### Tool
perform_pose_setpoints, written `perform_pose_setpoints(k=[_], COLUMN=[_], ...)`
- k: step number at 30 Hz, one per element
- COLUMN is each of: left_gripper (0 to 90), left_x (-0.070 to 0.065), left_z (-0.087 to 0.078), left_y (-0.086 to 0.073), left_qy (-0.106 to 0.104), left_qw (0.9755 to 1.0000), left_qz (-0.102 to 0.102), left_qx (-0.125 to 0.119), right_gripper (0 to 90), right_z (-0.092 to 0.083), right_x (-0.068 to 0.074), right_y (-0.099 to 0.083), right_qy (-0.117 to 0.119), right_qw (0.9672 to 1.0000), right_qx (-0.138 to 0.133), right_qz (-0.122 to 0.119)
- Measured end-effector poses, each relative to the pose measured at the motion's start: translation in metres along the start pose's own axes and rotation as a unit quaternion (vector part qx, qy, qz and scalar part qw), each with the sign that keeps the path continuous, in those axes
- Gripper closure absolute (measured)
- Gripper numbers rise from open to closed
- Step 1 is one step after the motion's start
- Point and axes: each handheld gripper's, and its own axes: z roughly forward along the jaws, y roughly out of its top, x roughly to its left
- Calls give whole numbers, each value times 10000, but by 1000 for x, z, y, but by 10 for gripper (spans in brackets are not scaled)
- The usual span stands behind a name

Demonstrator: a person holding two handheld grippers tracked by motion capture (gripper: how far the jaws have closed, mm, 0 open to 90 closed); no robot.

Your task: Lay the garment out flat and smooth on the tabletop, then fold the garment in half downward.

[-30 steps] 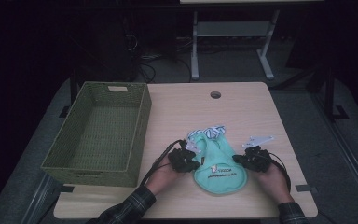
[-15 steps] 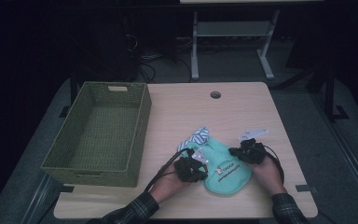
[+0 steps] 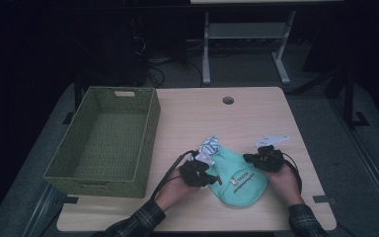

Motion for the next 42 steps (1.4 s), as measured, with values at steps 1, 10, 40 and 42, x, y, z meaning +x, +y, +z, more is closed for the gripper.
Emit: perform_pose_setpoints(k=[1,10,40,42], left_gripper=[896,886,488,477], left_x=[4,37,75,74], left_z=[-4,-25,-4,-2], left_y=[-1,-3,-8,-8], left_qy=[71,758,1145,1167], left_qw=[9999,9953,9891,9897], left_qz=[-66,-533,-898,-812], left_qx=[-46,-282,-215,-155], right_gripper=[890,884,898,898], right_z=[-2,-7,-1,2], right_x=[0,7,47,48], right_y=[0,-1,0,0], right_qy=[-16,134,713,716], right_qw=[10000,9998,9965,9965], right_qx=[-23,-137,-57,-17], right_qz=[-63,-90,-442,-426])
